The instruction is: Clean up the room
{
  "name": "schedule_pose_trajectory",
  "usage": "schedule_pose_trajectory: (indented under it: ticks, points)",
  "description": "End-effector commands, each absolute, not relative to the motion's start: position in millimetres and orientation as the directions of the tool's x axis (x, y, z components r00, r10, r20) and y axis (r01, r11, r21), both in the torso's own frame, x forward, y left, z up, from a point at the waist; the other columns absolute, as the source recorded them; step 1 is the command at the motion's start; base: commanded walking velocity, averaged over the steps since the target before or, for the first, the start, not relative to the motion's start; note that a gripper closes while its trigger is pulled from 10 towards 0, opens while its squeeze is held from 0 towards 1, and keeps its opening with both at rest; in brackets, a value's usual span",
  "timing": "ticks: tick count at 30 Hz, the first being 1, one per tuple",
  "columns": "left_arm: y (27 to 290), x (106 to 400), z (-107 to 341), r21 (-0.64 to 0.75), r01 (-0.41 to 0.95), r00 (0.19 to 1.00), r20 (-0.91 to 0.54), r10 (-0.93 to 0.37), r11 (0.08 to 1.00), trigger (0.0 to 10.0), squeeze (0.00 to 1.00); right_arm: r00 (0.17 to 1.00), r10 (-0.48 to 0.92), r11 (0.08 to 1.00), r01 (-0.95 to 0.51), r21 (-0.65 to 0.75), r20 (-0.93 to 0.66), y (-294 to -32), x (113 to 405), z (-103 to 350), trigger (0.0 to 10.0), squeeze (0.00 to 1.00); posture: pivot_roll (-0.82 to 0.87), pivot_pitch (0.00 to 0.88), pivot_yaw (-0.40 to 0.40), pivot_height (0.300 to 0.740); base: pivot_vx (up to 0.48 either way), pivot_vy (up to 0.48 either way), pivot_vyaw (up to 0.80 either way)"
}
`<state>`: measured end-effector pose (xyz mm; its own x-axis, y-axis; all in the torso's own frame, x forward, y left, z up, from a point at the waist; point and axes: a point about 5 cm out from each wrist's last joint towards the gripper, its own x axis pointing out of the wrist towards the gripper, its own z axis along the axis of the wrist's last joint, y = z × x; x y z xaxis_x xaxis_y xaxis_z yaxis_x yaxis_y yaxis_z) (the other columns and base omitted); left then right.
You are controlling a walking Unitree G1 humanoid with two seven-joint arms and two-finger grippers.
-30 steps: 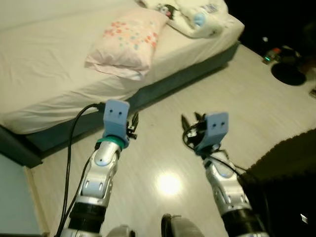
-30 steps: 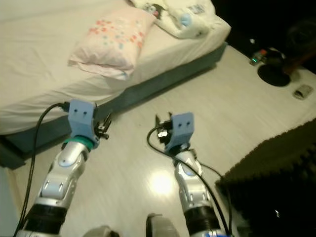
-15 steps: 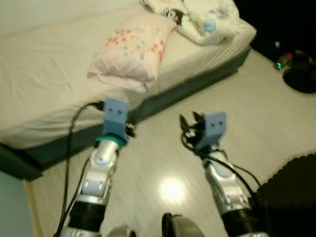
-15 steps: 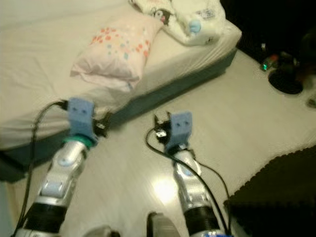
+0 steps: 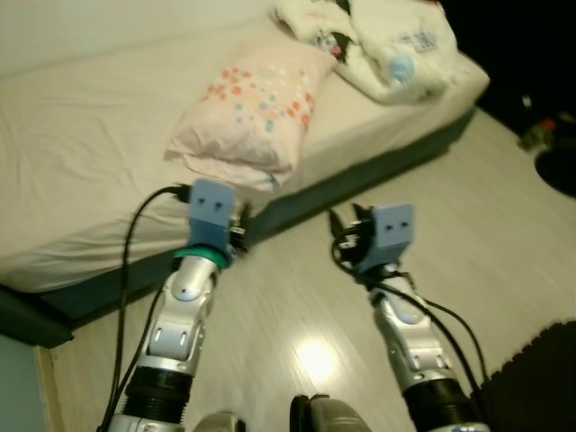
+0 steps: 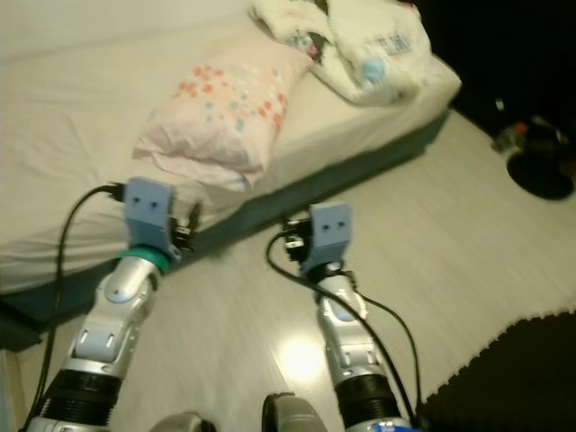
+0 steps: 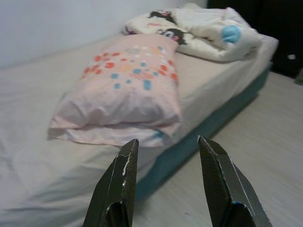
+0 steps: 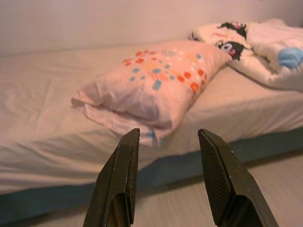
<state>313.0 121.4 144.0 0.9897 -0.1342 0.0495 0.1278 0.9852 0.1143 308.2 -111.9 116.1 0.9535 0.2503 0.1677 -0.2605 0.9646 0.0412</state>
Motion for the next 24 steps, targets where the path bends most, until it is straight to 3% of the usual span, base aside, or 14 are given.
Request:
schedule_pose_trajectory:
  ticks: [1, 19, 24]
  points:
    - [124.0, 311.3, 137.3, 0.121, 0.121, 0.992, 0.023, -0.125, 0.985, 10.0, 0.00, 0.955, 0.256, 0.962, -0.266, 0.055, 0.153, -108.8, 306.3, 111.7, 10.0, 0.00, -0.04, 0.082, 0.011, 0.740, 0.386, -0.281, 0.00]
    - [124.2, 311.9, 137.5, 0.119, 0.121, 0.992, 0.022, -0.124, 0.986, 10.0, 0.00, 0.955, 0.254, 0.963, -0.265, 0.056, 0.153, -108.7, 306.5, 111.7, 10.0, 0.00, -0.04, 0.082, 0.011, 0.740, 0.391, -0.272, 0.00]
    - [125.4, 312.3, 136.9, 0.127, 0.118, 0.992, 0.019, -0.121, 0.985, 10.0, 0.00, 0.955, 0.255, 0.962, -0.266, 0.057, 0.154, -108.0, 306.4, 111.7, 10.0, 0.00, -0.04, 0.081, 0.012, 0.740, 0.461, 0.000, 0.00]
